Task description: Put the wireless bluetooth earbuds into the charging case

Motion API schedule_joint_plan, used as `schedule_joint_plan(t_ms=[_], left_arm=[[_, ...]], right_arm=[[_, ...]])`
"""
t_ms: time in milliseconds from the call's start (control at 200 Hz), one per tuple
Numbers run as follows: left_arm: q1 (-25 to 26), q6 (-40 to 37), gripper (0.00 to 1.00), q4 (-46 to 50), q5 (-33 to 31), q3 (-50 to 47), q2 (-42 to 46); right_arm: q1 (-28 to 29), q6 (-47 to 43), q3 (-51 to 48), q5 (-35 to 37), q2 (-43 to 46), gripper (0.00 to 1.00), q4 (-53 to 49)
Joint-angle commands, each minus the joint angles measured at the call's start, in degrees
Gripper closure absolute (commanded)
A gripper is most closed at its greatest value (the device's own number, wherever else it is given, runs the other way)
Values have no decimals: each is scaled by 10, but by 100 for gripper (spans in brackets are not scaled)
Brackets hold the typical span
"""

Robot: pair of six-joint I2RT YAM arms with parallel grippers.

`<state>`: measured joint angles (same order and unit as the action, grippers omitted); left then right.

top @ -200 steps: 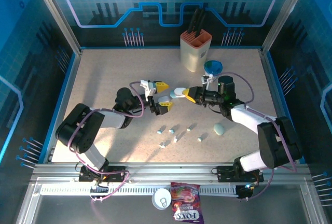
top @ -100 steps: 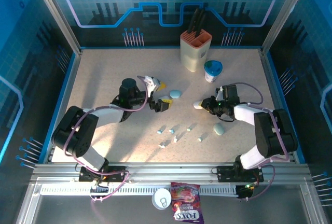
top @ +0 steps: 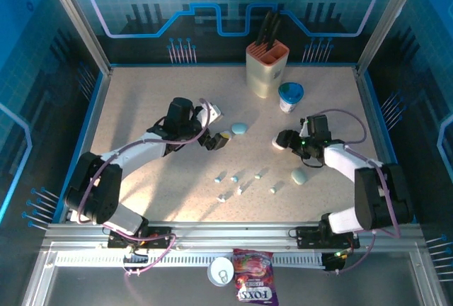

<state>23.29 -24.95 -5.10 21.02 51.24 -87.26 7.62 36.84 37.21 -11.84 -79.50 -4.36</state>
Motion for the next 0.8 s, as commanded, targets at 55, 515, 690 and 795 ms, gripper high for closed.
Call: schedule_joint_plan(t_ms=[55, 515, 690, 795], left_arm=[[20, -99, 1, 72, -26, 53, -52], [44, -245, 1, 292, -66, 338, -281], [47, -294, 2, 359, -83, 426, -351], [47, -316, 4, 384, -79, 470, -392]], right_arm=[[30, -64, 21, 50, 45, 25, -50], [60, -69, 23, 36, 43, 24, -40], [61, -67, 21, 30, 43, 24, -38], [60, -68, 19, 28, 44, 23, -38]])
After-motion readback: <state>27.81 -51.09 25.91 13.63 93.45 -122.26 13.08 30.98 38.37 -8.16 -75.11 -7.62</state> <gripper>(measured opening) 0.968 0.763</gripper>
